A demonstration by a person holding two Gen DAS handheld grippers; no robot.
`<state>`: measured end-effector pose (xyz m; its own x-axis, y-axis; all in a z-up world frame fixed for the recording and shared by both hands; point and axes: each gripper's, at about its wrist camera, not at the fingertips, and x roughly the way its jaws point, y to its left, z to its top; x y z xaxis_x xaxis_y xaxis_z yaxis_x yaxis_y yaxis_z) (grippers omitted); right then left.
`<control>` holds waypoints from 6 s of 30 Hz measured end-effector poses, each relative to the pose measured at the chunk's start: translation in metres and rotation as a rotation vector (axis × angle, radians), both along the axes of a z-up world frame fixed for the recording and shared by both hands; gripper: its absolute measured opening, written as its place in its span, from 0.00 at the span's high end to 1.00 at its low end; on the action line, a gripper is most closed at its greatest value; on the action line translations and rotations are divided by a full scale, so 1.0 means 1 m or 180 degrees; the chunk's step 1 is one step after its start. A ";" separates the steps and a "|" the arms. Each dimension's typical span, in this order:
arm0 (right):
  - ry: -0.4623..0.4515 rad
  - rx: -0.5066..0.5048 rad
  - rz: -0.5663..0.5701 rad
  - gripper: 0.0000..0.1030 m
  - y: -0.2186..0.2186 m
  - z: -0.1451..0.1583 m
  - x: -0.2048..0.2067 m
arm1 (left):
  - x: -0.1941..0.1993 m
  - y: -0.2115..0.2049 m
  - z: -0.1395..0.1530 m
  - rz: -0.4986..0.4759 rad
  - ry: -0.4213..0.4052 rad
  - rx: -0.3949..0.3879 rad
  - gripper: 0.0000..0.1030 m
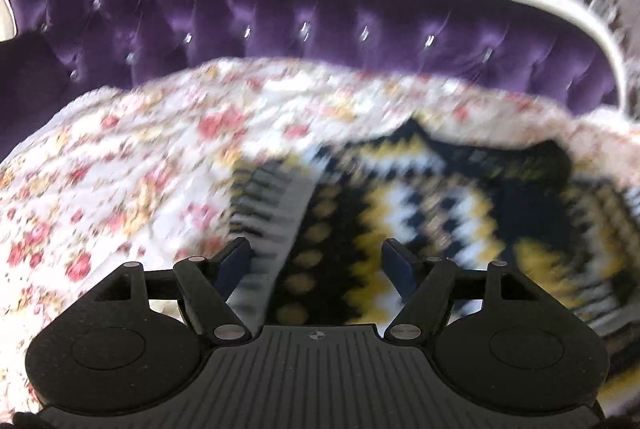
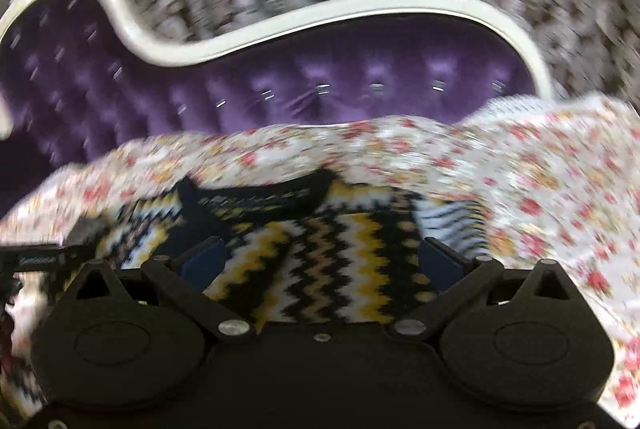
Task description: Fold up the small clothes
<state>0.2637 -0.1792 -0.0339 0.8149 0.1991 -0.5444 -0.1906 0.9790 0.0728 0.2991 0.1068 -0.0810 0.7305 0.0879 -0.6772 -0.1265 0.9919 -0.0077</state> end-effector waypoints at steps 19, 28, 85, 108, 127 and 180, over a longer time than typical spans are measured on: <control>0.0305 -0.0327 -0.0287 0.18 -0.007 -0.029 0.023 | -0.009 0.010 -0.021 0.0149 -0.0277 -0.0191 0.11; 0.0554 0.0397 -0.0482 0.21 -0.047 -0.029 0.027 | -0.010 0.009 -0.021 0.0153 -0.0297 -0.0199 0.11; 0.0487 -0.0105 -0.0410 0.01 -0.040 -0.044 0.026 | -0.016 0.028 -0.018 0.0112 -0.0277 -0.0266 0.01; -0.0238 0.1006 -0.0628 0.01 -0.097 0.019 -0.046 | -0.165 0.022 0.069 -0.0067 -0.0551 -0.0529 0.08; 0.0360 0.1080 -0.0535 0.01 -0.105 0.002 -0.238 | -0.280 -0.002 0.040 -0.0424 -0.0286 -0.0568 0.13; 0.1393 0.1394 0.0094 0.81 -0.089 -0.020 -0.255 | -0.281 -0.008 0.000 -0.0894 0.0327 -0.1279 0.92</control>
<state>0.0084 -0.2686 -0.0537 0.5253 0.4987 -0.6895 -0.0788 0.8353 0.5441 0.0179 0.0987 -0.0812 0.6164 -0.3853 -0.6868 0.1250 0.9089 -0.3978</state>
